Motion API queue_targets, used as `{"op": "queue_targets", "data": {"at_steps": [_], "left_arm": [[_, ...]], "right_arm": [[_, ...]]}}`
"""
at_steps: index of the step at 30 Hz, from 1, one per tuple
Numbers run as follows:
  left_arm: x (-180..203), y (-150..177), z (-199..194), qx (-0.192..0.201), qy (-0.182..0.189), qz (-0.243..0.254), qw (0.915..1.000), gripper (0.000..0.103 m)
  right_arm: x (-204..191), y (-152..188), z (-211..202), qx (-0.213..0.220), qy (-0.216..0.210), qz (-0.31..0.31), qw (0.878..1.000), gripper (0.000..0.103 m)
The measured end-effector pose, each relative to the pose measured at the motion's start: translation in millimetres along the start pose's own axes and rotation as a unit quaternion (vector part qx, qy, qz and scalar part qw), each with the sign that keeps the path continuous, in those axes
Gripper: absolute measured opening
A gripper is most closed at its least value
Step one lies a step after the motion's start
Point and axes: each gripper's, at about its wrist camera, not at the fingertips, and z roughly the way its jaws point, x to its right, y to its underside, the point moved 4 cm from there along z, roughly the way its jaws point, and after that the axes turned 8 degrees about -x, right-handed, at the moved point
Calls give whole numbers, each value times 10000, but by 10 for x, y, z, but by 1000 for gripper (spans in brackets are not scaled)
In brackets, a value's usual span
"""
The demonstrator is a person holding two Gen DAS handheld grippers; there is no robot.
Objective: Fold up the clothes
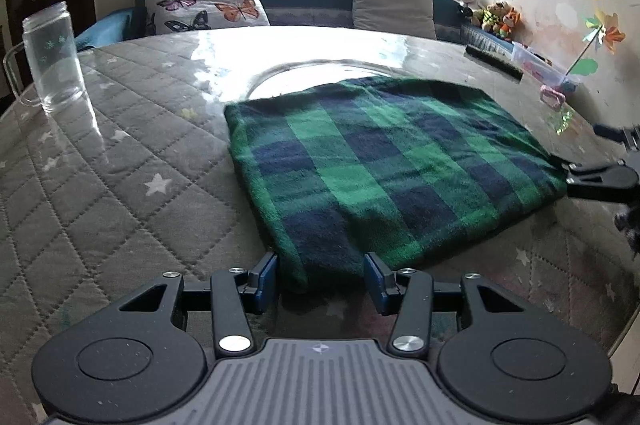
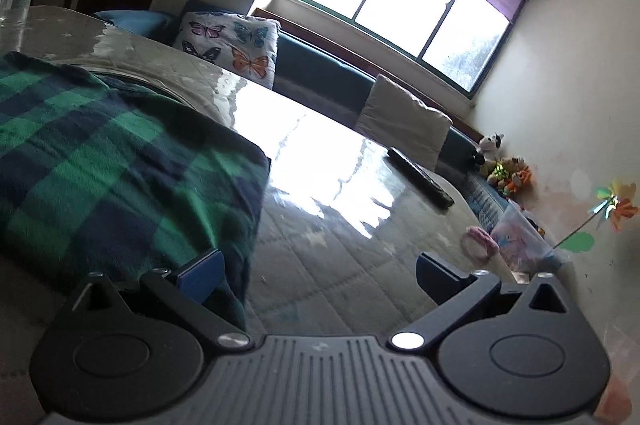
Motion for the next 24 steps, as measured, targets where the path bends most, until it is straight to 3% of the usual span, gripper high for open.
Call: {"op": "queue_targets", "data": {"at_steps": [5,13,20,22,24], "left_arm": [[-114,-47,-92,159,-2,-300,9994,50],[-174,-154,28,161,56,-683,9975,50],[-227,-161,138,22,119,-785,9968,50],[-244,-163,153,9,182,-836,9963,50],[-256,-165,163,-4,233,-878,9959,50]], "right_arm": [[51,118,-17,-193,-9,-69,9998,103],[-65,-298,58,197,-353,-192,9990,103],[-156,-345,263,19,-536,-320,9981,103],[-165,-379,191,125,-635,-404,9971,103],[-240,-446,44,267,-1056,-578,9924,102]]}}
